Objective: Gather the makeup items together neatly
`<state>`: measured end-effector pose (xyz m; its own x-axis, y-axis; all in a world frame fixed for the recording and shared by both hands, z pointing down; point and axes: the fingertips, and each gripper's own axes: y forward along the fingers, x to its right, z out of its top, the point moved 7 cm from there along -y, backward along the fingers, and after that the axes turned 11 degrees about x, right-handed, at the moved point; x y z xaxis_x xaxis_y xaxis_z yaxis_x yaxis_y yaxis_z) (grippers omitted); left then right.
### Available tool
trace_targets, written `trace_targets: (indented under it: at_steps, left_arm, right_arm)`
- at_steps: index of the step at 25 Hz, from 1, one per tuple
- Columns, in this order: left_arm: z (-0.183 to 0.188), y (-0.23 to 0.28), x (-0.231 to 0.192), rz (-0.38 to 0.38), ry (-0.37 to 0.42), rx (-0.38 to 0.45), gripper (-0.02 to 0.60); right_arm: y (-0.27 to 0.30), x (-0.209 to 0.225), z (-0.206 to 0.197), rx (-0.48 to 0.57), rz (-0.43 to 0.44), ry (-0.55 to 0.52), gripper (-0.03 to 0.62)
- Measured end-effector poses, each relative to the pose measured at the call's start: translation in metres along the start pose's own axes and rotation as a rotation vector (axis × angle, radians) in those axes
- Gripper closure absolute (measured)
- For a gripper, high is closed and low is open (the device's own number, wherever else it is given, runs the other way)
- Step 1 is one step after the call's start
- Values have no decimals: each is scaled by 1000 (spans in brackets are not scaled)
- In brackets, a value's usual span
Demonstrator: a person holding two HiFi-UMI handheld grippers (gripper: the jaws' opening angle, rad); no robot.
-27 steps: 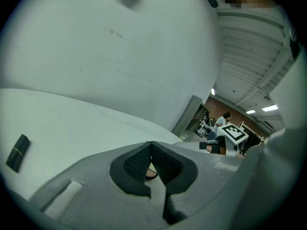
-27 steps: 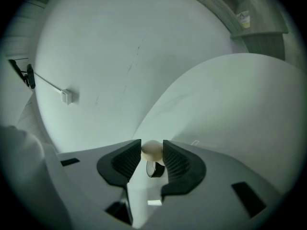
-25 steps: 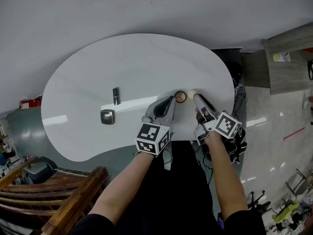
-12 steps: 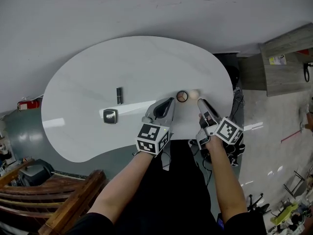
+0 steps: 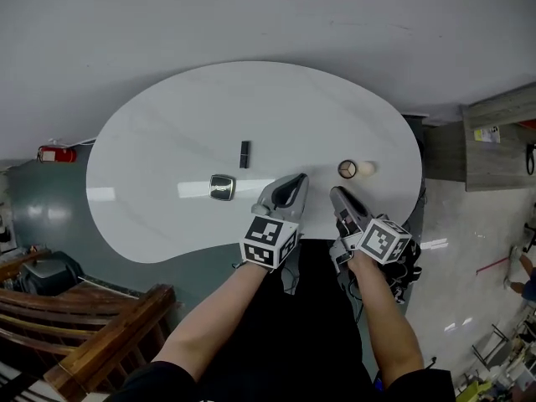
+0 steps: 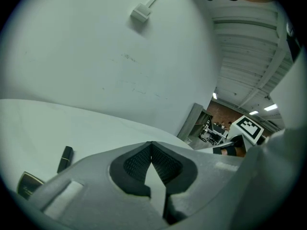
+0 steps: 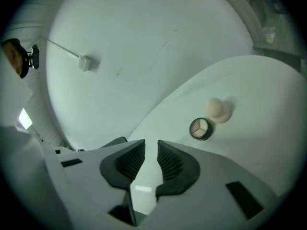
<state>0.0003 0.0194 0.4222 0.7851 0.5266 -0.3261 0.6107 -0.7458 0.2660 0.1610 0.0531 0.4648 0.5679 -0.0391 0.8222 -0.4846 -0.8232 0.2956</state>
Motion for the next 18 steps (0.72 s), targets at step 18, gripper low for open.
trace_targets:
  at_steps: [18]
  left_arm:
    - [20, -99, -119, 192, -27, 96, 572]
  right_arm:
    - [124, -117, -91, -176, 113, -275, 505]
